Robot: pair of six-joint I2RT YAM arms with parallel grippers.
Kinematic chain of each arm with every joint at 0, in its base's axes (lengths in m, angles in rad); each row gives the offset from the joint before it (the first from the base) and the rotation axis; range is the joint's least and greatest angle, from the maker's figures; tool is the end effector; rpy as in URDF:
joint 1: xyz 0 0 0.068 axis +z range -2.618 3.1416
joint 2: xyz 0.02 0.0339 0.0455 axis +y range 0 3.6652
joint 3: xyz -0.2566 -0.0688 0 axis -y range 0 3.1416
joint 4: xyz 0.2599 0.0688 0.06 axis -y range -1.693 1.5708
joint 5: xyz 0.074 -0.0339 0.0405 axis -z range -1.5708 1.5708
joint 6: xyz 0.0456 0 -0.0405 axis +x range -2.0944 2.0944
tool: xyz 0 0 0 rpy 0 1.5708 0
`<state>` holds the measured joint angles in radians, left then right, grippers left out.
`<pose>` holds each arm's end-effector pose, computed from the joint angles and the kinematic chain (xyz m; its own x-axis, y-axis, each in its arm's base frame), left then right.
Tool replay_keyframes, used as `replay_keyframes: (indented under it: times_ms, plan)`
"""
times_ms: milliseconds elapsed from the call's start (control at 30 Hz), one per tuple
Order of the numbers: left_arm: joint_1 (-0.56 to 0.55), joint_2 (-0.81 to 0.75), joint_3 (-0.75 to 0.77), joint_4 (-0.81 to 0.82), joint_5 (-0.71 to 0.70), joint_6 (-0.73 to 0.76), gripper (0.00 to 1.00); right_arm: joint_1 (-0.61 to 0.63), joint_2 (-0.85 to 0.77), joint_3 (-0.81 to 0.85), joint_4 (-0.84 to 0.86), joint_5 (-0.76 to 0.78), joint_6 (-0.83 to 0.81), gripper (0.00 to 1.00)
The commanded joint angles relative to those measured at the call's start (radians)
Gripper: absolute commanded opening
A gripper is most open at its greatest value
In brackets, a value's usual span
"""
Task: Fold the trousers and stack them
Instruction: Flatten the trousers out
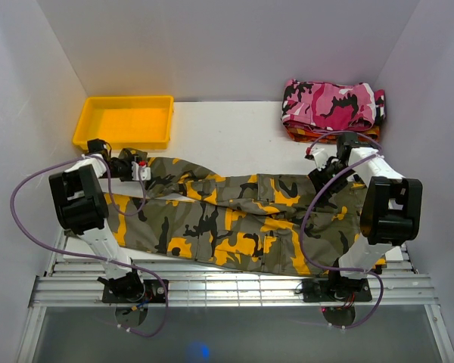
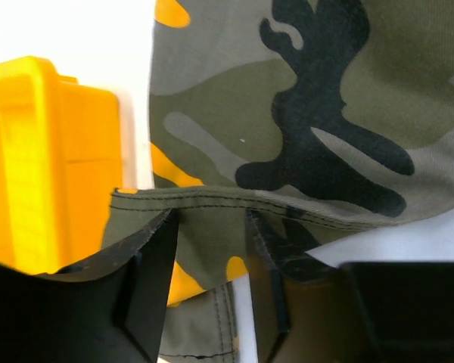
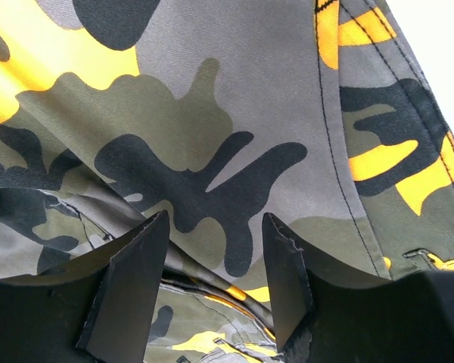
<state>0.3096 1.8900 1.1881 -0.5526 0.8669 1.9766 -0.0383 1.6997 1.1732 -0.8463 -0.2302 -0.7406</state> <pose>0.3629 0.0796 0.1368 0.3837 0.7470 -0.5429 0.8204 -0.0058 0.5718 0.3313 -0.0023 0.1732 -0.7180 -0.6299 -0.2961 -0.6666 0.7447 0.0324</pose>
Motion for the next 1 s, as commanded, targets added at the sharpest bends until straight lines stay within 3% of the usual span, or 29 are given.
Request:
replay_keyframes:
  times_ms: [0,133,200,300,333,367,400,433,467,500,733,967]
  plan:
    - [-0.004,-0.002,0.027,-0.058,-0.051,0.702,0.46,-0.008,0.006,0.037,-0.030,-0.014,-0.009,0.58]
    - [-0.004,-0.009,-0.017,-0.090,-0.124,0.700,0.25,-0.015,0.006,0.043,-0.033,-0.015,-0.009,0.56]
    - [-0.004,-0.025,-0.042,-0.095,-0.147,0.699,0.10,-0.018,0.006,0.043,-0.034,-0.014,-0.009,0.56]
    - [0.003,-0.072,-0.068,-0.108,-0.137,0.693,0.01,-0.023,0.002,0.040,-0.043,-0.020,-0.011,0.55]
    - [0.012,-0.103,-0.077,-0.109,-0.135,0.696,0.12,-0.023,-0.002,0.037,-0.046,-0.020,-0.016,0.55]
    - [0.016,-0.103,-0.081,-0.107,-0.135,0.697,0.12,-0.023,-0.003,0.036,-0.046,-0.018,-0.016,0.55]
    - [0.020,-0.141,-0.081,-0.104,-0.149,0.697,0.34,-0.023,-0.005,0.036,-0.050,-0.021,-0.017,0.55]
    - [0.026,-0.161,-0.081,-0.104,-0.141,0.696,0.46,-0.025,-0.005,0.039,-0.053,-0.024,-0.019,0.55]
    - [0.028,-0.179,-0.074,-0.104,-0.134,0.697,0.66,-0.025,-0.005,0.042,-0.056,-0.026,-0.020,0.55]
    - [0.031,-0.213,-0.070,-0.105,-0.132,0.697,0.97,-0.025,-0.005,0.043,-0.059,-0.031,-0.020,0.55]
    - [0.003,-0.240,-0.007,-0.205,-0.221,0.706,0.98,-0.026,0.018,0.075,-0.062,-0.055,-0.005,0.55]
    - [-0.084,-0.235,-0.091,-0.115,-0.276,0.706,0.98,-0.029,0.017,0.083,-0.065,-0.058,-0.006,0.55]
